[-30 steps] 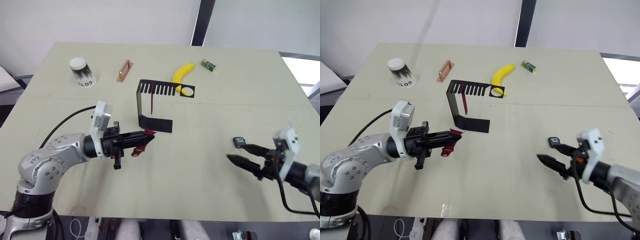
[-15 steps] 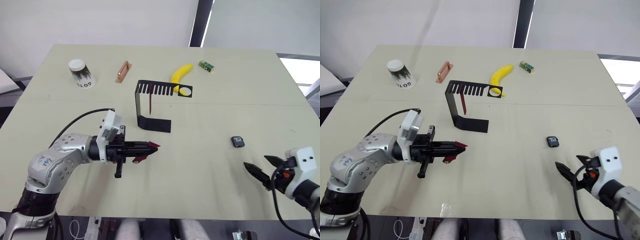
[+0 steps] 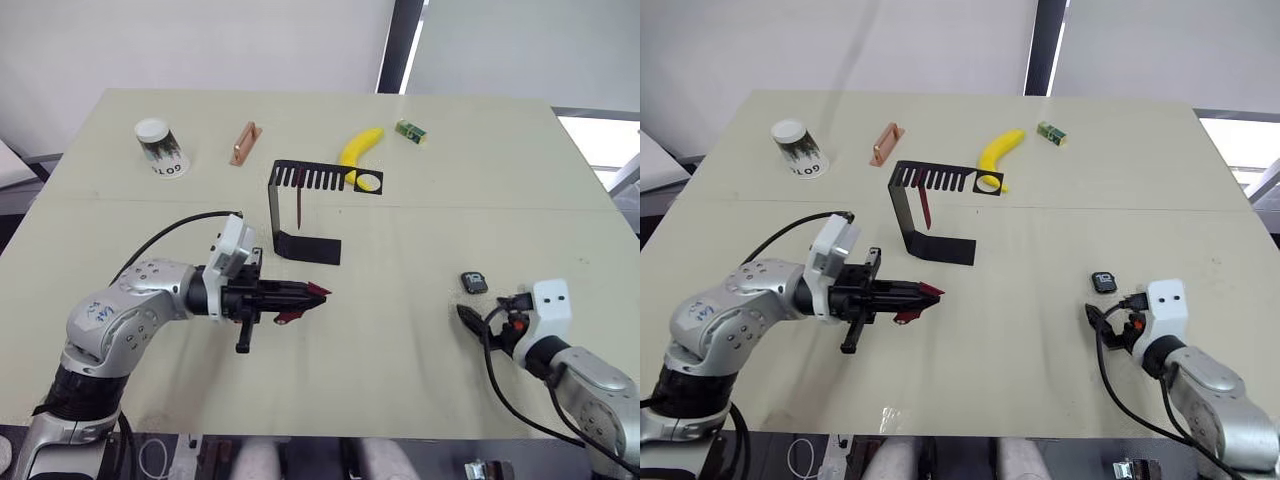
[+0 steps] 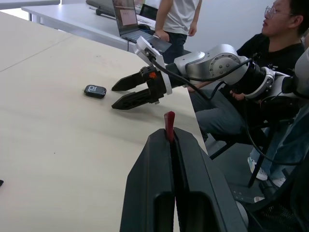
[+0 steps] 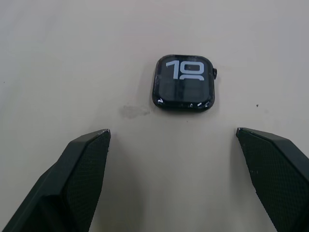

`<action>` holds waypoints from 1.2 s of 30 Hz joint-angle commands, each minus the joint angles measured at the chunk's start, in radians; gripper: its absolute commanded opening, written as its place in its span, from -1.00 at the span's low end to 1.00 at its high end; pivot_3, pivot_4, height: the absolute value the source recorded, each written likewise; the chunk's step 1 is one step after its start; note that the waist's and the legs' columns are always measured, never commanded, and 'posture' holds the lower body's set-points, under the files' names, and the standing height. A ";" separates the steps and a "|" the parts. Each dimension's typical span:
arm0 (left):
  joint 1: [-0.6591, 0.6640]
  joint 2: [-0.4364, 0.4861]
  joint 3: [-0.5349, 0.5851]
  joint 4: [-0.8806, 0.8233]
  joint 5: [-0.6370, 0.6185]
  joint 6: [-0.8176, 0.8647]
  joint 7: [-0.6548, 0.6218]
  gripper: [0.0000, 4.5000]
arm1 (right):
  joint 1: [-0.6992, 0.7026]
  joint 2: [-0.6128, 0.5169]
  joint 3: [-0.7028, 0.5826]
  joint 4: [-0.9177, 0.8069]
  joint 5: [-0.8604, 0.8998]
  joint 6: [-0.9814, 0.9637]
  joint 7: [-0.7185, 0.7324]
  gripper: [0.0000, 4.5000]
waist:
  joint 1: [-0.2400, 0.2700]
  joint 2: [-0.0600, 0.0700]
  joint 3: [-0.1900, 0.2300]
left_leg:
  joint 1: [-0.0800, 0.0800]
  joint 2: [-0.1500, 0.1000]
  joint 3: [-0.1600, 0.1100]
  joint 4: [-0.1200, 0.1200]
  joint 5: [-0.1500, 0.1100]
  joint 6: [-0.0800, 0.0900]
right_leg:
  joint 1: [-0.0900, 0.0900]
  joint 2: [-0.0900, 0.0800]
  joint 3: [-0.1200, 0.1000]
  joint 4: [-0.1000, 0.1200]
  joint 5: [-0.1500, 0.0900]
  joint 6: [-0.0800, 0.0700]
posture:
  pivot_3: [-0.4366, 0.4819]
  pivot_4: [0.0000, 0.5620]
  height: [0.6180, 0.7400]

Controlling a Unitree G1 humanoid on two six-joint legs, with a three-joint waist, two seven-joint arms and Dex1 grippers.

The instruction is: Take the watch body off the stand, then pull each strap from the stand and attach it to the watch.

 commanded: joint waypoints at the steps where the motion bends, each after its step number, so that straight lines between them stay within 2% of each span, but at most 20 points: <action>1: 0.014 -0.004 0.017 -0.062 -0.026 0.015 0.030 -1.00 | -0.016 0.031 0.018 0.014 -0.041 -0.015 -0.061 0.97 | 0.000 0.000 0.000 | 0.000 0.000 0.000 0.000 0.000 0.000 | 0.000 0.000 0.000 0.000 0.000 0.000 | -0.05 -0.47 1.00; 15: 0.021 -0.026 0.039 -0.086 -0.061 0.037 0.095 -1.00 | -0.119 0.120 0.046 0.051 -0.112 0.022 -0.185 0.97 | -0.002 0.000 0.000 | 0.001 0.000 0.000 0.001 0.000 0.000 | 0.000 0.000 0.000 0.005 0.000 0.000 | -0.05 -0.47 1.00; 17: 0.021 -0.026 0.039 -0.087 -0.064 0.039 0.098 -1.00 | -0.124 0.122 0.047 0.046 -0.116 0.031 -0.189 0.73 | -0.003 0.000 0.000 | 0.002 0.000 0.000 0.001 0.000 0.000 | 0.000 0.000 0.000 0.006 0.000 0.000 | -0.05 -0.47 1.00; 19: 0.021 -0.026 0.040 -0.087 -0.065 0.040 0.100 -1.00 | -0.126 0.119 0.048 0.044 -0.120 0.037 -0.190 0.39 | -0.002 0.000 0.000 | 0.002 0.000 0.000 0.002 0.000 0.000 | 0.000 0.000 0.000 0.006 0.000 0.000 | -0.05 -0.47 1.00; 36: 0.014 -0.027 0.051 -0.075 -0.070 0.044 0.102 -1.00 | -0.135 0.129 0.044 0.070 -0.131 0.033 -0.205 0.39 | -0.001 -0.001 0.000 | 0.002 0.000 0.000 0.002 0.000 0.000 | 0.000 0.000 0.000 0.007 0.000 0.000 | -0.05 -0.47 1.00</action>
